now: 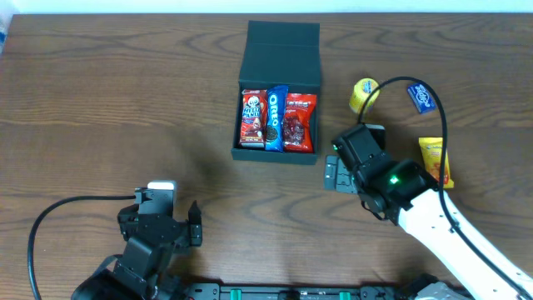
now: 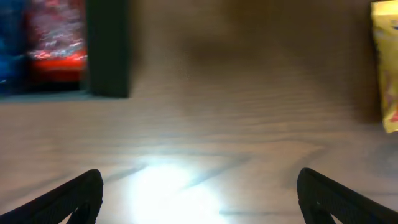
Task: Pack container
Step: 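Open the right gripper and withdraw it from the box, then move the right gripper to the yellow Mentos tube and grasp it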
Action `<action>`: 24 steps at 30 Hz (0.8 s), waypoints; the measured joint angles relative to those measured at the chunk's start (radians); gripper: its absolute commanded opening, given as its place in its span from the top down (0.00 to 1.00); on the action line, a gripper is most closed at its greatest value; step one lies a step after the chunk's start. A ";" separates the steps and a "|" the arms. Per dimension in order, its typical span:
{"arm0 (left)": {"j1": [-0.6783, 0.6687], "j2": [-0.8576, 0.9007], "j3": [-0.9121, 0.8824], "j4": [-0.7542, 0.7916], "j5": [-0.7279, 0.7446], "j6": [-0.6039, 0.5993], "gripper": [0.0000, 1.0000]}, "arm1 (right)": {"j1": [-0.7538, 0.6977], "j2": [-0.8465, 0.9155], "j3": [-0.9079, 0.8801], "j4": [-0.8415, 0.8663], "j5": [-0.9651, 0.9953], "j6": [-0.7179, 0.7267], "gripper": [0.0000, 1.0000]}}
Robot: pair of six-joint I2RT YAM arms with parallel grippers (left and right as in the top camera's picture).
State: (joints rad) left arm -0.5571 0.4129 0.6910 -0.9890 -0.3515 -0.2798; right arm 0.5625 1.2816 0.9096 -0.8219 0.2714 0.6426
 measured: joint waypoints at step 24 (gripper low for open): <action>0.000 0.000 0.000 0.000 0.000 0.000 0.05 | -0.243 0.272 -0.199 0.877 0.065 -0.425 0.01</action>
State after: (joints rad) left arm -0.5571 0.4129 0.6910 -0.9886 -0.3515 -0.2798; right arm 0.3195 1.5539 0.7105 0.0551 0.3367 0.2180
